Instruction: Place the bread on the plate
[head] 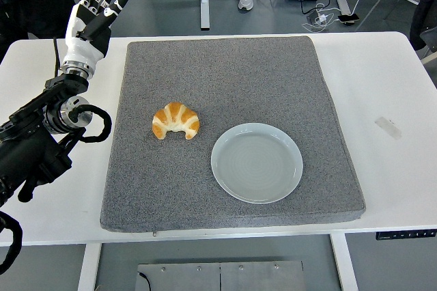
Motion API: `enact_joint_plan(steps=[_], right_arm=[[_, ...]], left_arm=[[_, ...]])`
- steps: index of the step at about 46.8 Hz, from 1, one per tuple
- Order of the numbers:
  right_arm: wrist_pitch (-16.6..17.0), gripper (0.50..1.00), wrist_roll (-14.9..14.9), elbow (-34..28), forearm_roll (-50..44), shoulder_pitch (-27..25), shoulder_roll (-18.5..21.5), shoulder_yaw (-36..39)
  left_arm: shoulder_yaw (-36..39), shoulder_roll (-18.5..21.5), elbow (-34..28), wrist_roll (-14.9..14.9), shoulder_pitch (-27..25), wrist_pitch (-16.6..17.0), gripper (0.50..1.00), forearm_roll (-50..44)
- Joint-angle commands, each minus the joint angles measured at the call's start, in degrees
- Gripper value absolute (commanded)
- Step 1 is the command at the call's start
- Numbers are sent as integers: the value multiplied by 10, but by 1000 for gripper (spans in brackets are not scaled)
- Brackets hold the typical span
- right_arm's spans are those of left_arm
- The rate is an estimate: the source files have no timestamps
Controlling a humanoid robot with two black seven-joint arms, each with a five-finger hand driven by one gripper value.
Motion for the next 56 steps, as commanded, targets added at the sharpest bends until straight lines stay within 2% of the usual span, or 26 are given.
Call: enact_joint_plan(steps=[1,25,34,43,47,56], right_arm=[[0,1000,0,0,0,0,0,0],[0,1000,0,0,0,0,0,0],[0,1000,0,0,0,0,0,0],[0,1000,0,0,0,0,0,0],[0,1000,0,0,0,0,0,0],[0,1000,0,0,0,0,0,0]], left_arm=[[0,-1,0,0,0,0,977,0],[8,-2,0,0,3,0,977,5],[13,9,0,4,-8,2,977,5],[84,32,0,7,-33,3,977,4],[90,35,0,12,-34,3,977,4],[97,43,0,47,-39,3,977,6]])
